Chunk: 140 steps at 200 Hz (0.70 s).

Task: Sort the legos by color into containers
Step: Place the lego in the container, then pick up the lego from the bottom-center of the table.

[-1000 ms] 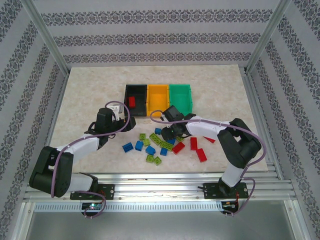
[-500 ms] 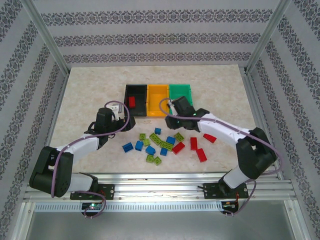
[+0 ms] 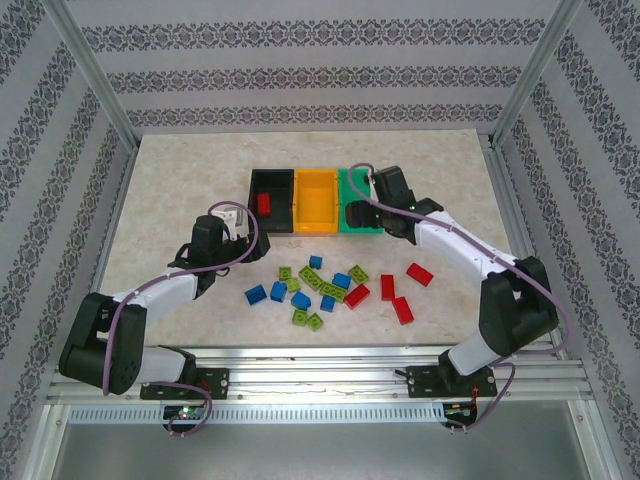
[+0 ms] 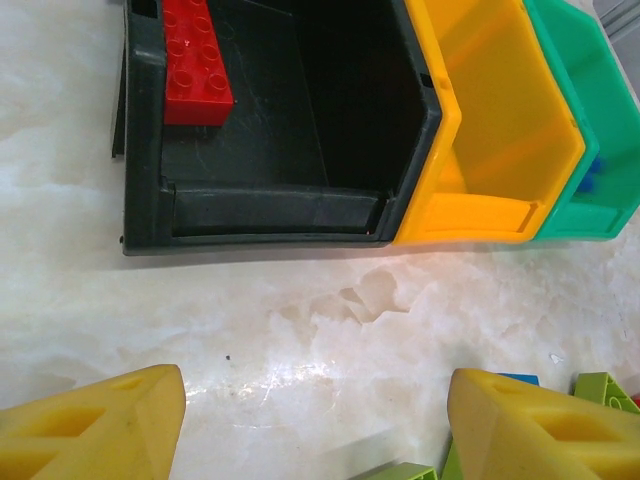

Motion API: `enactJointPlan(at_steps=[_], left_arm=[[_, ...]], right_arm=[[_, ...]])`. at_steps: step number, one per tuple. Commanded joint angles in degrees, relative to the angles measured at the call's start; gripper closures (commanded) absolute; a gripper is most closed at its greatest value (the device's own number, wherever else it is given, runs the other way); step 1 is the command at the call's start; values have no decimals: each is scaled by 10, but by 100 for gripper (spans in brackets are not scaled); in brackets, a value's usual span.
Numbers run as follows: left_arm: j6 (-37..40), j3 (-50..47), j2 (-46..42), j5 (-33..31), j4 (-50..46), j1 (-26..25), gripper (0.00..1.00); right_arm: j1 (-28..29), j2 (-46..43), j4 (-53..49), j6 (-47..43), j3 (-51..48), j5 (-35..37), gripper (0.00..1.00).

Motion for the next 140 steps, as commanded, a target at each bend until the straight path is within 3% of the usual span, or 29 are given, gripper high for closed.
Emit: enactJointPlan(at_steps=[1, 56, 87, 111, 140], left_arm=[[-2, -6, -11, 0, 15, 7, 30], [-11, -6, 1, 12, 29, 7, 30], [-13, -7, 4, 15, 34, 7, 30], [-13, -8, 2, 14, 33, 7, 30], [-13, -8, 1, 12, 31, 8, 30]], right_arm=[[4, -53, -12, 8, -60, 20, 23], [-41, -195, -71, 13, -188, 47, 22], [-93, -221, -63, 68, -254, -34, 26], [-79, -207, -33, 98, -283, -87, 34], [-15, -173, -56, 100, -274, -36, 35]])
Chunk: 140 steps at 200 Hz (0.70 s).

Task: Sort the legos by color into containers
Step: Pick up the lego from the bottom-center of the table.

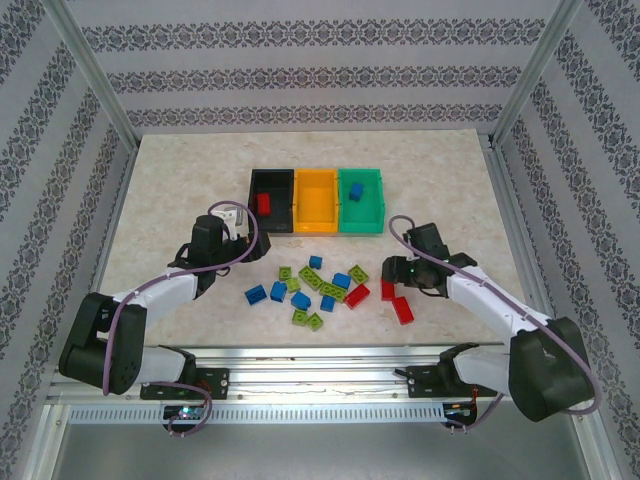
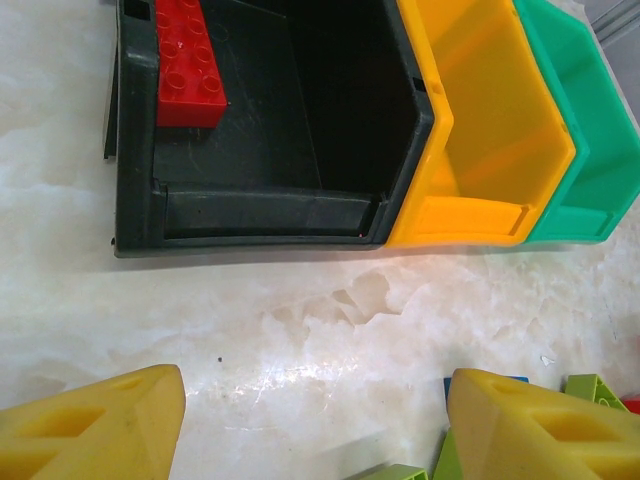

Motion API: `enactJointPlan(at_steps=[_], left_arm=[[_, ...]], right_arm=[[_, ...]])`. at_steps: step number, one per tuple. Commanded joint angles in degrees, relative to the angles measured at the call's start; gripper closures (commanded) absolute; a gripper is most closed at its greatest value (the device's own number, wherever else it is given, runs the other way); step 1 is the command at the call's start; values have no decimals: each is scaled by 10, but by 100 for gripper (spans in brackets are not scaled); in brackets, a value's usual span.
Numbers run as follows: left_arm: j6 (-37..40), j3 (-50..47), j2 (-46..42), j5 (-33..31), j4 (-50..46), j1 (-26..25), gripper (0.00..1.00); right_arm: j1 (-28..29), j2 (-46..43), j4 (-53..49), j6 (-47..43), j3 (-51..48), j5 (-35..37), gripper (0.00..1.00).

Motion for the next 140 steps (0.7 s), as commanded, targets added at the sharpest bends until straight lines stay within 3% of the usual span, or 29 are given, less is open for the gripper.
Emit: enactJointPlan(at_steps=[1, 56, 111, 140], left_arm=[[-6, -8, 1, 7, 26, 8, 30], [-12, -9, -18, -44, -8, 19, 30], [-34, -27, -40, -43, -3, 48, 30], [-46, -51, -73, -63, 7, 62, 30]], right_arm=[[43, 23, -11, 21, 4, 11, 35], [77, 76, -49, 23, 34, 69, 38], [105, 126, -60, 20, 62, 90, 48], [112, 143, -57, 16, 74, 86, 64]])
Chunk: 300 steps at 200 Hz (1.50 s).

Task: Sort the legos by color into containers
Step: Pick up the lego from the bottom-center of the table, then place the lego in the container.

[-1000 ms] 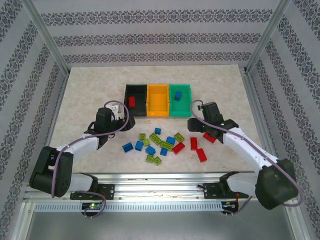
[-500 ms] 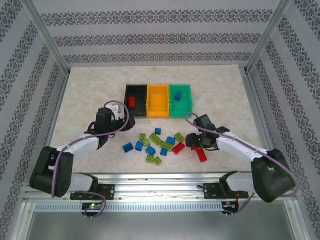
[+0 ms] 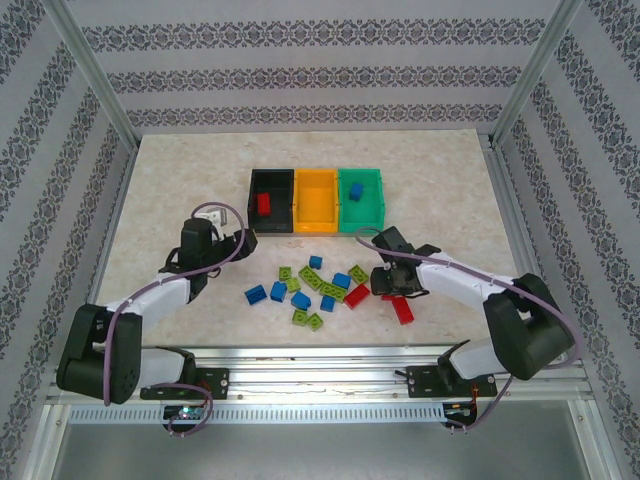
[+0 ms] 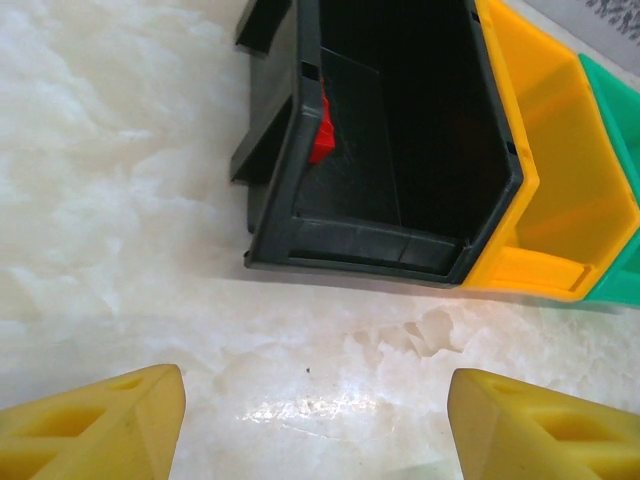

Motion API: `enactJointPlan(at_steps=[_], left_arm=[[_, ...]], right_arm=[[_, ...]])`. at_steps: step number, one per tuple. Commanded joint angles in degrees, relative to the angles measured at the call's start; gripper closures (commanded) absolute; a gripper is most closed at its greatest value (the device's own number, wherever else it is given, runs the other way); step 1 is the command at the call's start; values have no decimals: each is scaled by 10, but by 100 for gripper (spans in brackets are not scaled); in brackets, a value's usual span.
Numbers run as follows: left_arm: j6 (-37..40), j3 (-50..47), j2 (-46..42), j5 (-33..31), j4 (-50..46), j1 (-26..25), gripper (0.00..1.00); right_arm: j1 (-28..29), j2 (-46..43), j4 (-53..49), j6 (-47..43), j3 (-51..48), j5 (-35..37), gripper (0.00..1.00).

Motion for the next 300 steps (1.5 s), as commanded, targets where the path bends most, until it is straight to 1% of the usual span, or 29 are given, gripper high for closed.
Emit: enactJointPlan(at_steps=[1, 8, 33, 56, 71, 91, 113, 144, 156, 177, 186, 198, 205, 215, 234, 256, 276, 300], left_arm=[[-20, -19, -32, -21, 8, 16, 30], [-21, -22, -38, -26, 8, 18, 30], [-29, -27, -43, -46, 2, 25, 30], [-43, -33, -37, -34, 11, 36, 30], [-50, -36, -33, -27, 19, 44, 30], [-58, -39, -26, -18, 24, 54, 30], [-65, -43, -22, -7, 32, 66, 30], [-68, -43, -26, 7, 33, 78, 30], [-67, -43, -30, 8, 30, 82, 30], [-71, -48, -35, 10, 36, 86, 30], [-71, -48, -36, 10, 35, 87, 30], [-72, -47, -37, 14, 34, 89, 30], [-73, -48, -37, 15, 34, 89, 30], [-74, -49, -37, 17, 37, 89, 30], [-79, -51, -32, 25, 47, 89, 30], [-86, -52, -17, 36, 61, 90, 30], [-92, -51, -2, 48, 71, 90, 30], [-101, -52, 15, 67, 90, 91, 30]], right_arm=[[8, 9, -13, -3, 19, 16, 64], [10, 6, -10, -2, 20, 13, 67], [15, -12, -12, -1, 46, 12, 69], [31, -17, 1, 2, 97, -5, 71], [48, 4, 21, 6, 144, -22, 71], [69, 70, 48, 12, 223, -61, 71], [91, 169, 52, 10, 348, -95, 71], [106, 305, 34, -13, 533, -89, 69], [104, 347, 29, -17, 588, -82, 69], [97, 412, 15, -21, 676, -91, 67], [94, 432, 8, -21, 704, -95, 63], [91, 447, 0, -16, 729, -100, 50], [90, 448, -1, -14, 729, -105, 48], [90, 436, 10, -13, 712, -106, 47], [95, 394, 38, -12, 643, -102, 47], [95, 319, 65, -13, 526, -90, 47], [94, 232, 87, -17, 392, -63, 46], [71, 135, 103, -19, 246, -28, 45]])
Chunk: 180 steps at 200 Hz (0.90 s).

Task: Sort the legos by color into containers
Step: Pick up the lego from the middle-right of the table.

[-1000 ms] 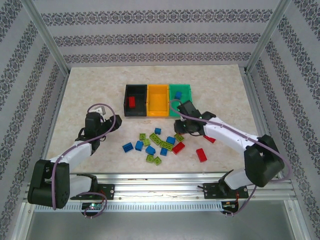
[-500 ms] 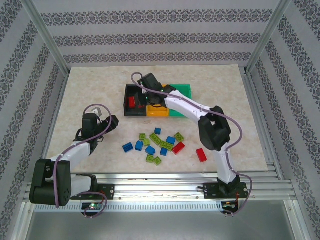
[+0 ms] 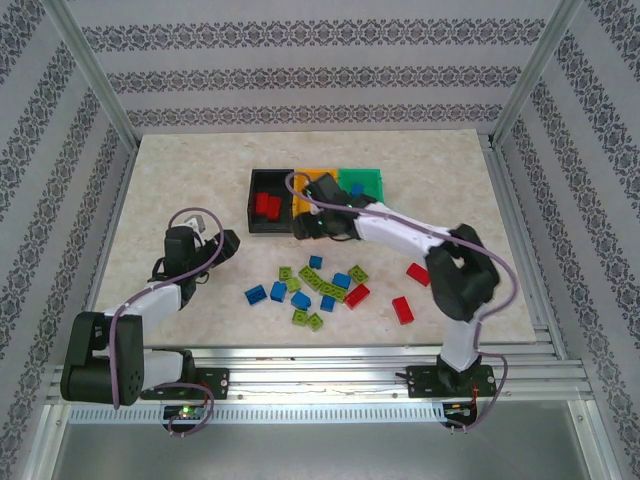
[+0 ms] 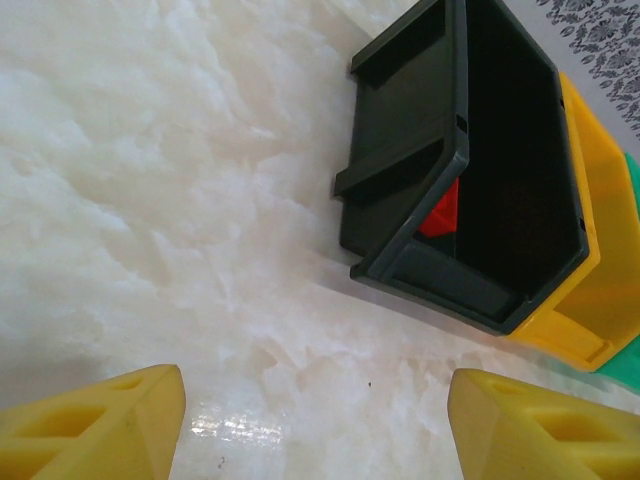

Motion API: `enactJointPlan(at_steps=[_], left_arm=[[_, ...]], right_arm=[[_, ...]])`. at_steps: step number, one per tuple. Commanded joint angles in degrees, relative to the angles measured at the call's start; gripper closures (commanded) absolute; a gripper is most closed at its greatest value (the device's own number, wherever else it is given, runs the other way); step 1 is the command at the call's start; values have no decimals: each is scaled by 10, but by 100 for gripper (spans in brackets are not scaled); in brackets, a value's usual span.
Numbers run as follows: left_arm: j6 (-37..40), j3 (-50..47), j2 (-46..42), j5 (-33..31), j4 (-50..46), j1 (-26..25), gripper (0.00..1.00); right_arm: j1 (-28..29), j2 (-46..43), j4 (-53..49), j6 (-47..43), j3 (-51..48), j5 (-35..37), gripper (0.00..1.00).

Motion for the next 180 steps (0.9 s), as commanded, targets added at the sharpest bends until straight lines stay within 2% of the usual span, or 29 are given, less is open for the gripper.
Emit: enactJointPlan(at_steps=[1, 35, 84, 100, 117, 140, 143, 147, 180], left_arm=[[-18, -6, 15, 29, 48, 10, 30], [-18, -4, 21, 32, 47, 12, 30], [-21, -7, 26, 33, 55, 14, 29], [-23, -7, 33, 35, 61, 13, 29], [-27, -6, 40, 40, 66, 13, 29], [-27, -4, 44, 49, 70, 13, 27], [-27, -3, 44, 50, 69, 13, 23], [-25, -3, 43, 50, 69, 13, 22], [-21, -6, 30, 42, 61, 13, 21]], right_arm=[[-23, -92, 28, -6, -111, 46, 45], [-103, -214, 48, 34, -277, 37, 44], [-213, -394, 5, 109, -400, 148, 36], [-244, -447, 6, 130, -435, 165, 27], [-263, -489, -6, 146, -458, 174, 22], [-278, -498, -23, 161, -460, 150, 12], [-280, -495, -25, 160, -459, 147, 11], [-280, -489, -26, 161, -457, 143, 11], [-283, -423, -25, 155, -442, 115, 9]])
